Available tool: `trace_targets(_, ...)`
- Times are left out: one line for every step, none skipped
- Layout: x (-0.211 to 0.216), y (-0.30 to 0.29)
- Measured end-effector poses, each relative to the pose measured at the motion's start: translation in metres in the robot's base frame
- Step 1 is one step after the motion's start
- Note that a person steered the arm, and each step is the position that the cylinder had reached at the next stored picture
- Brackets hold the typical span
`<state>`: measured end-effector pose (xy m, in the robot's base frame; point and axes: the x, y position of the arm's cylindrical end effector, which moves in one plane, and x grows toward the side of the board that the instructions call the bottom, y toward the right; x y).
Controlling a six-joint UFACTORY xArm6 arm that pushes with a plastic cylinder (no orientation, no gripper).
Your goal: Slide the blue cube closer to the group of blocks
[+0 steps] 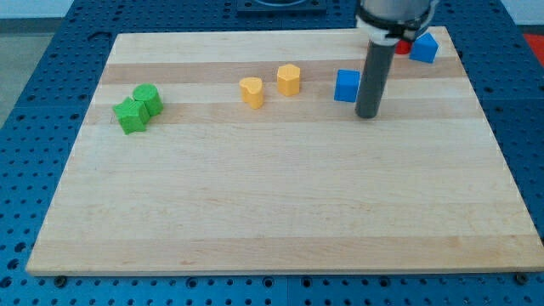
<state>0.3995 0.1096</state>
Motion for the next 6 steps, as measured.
trace_targets(-0.009,-0.042)
trace_targets(-0.047,-0.033)
trace_targets(-0.067,0.002)
trace_targets(-0.074,0.017)
trace_targets(-0.067,-0.006)
trace_targets(-0.062,-0.056)
